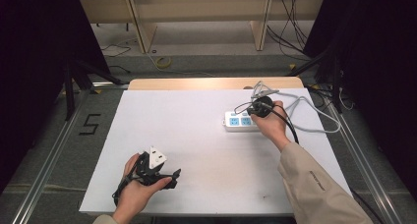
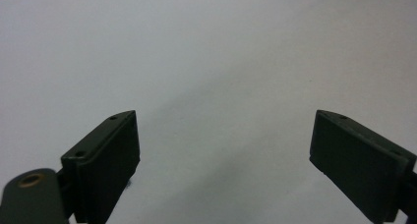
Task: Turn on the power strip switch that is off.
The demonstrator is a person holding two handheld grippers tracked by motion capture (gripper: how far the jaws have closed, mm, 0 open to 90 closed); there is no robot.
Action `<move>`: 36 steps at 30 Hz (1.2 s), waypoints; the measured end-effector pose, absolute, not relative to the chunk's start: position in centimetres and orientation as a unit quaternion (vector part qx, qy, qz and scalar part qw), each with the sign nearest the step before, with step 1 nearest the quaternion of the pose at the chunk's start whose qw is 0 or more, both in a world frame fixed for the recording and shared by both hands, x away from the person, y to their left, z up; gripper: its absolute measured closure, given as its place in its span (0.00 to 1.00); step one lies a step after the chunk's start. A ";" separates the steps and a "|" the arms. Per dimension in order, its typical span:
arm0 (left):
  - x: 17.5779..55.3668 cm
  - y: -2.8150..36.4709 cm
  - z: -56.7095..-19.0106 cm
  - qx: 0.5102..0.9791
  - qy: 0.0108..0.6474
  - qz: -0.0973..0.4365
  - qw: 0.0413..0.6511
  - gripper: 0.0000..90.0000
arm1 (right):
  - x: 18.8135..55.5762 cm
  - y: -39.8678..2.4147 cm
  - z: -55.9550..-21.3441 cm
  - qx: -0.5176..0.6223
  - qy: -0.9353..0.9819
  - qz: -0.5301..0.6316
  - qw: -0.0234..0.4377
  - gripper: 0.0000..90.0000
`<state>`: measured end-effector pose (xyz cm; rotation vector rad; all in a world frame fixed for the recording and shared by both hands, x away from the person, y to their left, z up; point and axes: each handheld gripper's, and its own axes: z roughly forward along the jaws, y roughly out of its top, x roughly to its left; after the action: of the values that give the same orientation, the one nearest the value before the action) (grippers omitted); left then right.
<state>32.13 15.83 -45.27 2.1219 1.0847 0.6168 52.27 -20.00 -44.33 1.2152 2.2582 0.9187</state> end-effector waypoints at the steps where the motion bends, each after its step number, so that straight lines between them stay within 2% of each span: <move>1: 32.1 15.8 -45.3 0.812 0.416 0.236 0.334 0.12 | 52.3 -20.0 -44.3 0.437 0.811 0.329 0.207 1.00; 36: 32.1 15.8 -45.3 0.812 0.416 0.236 0.335 0.13 | 53.9 -19.4 -44.4 0.442 0.815 0.312 0.205 1.00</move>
<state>32.10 15.81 -45.27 2.1186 1.0847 0.6159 53.91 -19.39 -44.44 1.2318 2.2730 0.8703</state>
